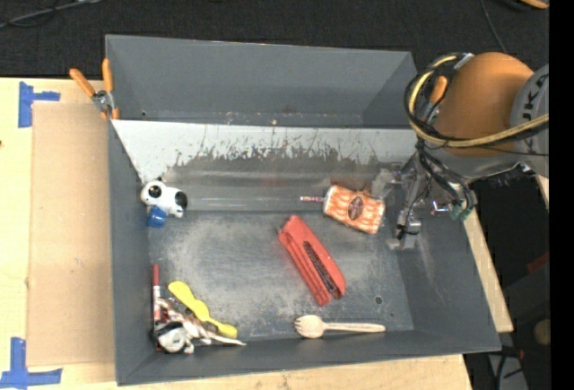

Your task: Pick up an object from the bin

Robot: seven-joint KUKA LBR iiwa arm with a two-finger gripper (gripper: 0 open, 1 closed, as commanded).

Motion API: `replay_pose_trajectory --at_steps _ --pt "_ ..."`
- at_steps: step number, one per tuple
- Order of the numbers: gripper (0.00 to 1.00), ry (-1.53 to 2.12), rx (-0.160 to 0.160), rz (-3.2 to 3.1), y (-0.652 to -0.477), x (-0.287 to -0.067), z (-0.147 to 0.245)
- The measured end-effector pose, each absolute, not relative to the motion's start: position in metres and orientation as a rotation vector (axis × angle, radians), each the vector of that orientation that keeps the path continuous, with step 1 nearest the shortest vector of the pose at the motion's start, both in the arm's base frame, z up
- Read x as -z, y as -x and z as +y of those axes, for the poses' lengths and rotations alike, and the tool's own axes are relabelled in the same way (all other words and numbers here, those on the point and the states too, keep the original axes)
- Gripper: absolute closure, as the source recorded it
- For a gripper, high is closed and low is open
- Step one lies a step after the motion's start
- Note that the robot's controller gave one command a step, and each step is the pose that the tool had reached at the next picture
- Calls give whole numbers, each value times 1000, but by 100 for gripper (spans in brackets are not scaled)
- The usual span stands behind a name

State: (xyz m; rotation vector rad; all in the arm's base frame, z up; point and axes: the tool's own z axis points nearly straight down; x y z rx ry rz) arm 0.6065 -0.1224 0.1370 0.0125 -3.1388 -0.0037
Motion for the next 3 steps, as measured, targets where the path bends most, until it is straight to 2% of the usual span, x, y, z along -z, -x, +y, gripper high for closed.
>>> replay_pose_trajectory --at_steps 1,2,3 --pt "0 1 0 -3148 -621 -157 -93" --pt "0 19 2 -3139 -621 -77 -88" --pt "100 44 -3 -3162 -613 -72 -82"
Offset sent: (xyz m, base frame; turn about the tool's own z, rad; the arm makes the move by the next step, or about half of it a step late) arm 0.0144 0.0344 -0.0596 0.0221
